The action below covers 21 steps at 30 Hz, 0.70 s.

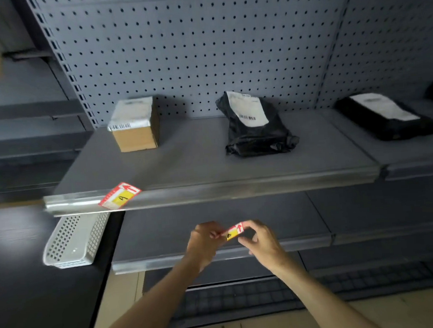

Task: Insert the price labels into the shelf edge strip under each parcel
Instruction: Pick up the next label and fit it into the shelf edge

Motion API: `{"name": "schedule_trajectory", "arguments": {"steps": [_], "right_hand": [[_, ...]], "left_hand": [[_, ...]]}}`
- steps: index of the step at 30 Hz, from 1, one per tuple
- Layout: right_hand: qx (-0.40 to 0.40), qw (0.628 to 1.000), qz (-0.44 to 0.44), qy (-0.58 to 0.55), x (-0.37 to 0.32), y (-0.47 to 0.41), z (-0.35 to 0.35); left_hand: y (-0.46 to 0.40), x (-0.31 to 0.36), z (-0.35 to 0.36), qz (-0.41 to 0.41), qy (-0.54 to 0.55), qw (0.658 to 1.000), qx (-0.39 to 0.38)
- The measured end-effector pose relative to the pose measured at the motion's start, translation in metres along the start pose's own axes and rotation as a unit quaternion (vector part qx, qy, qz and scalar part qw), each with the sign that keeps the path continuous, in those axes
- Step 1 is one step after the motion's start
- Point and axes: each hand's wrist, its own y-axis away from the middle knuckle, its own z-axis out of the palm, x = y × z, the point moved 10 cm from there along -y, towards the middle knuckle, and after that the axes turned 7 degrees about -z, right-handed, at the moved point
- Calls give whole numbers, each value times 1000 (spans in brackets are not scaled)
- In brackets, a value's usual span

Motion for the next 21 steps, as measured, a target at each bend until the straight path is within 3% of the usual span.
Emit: {"name": "schedule_trajectory", "arguments": {"steps": [6, 15, 19, 21], "right_hand": [[37, 992, 16, -116, -61, 59, -70], [35, 994, -88, -55, -133, 47, -181], [55, 993, -93, -53, -140, 24, -216], [66, 991, -109, -41, -145, 15, -228]], "left_hand": [[69, 68, -2, 15, -25, 999, -21], [87, 183, -11, 92, -50, 993, 45], [98, 218, -18, 181, -192, 954, 143], [100, 219, -21, 188, -265, 929, 177]]}}
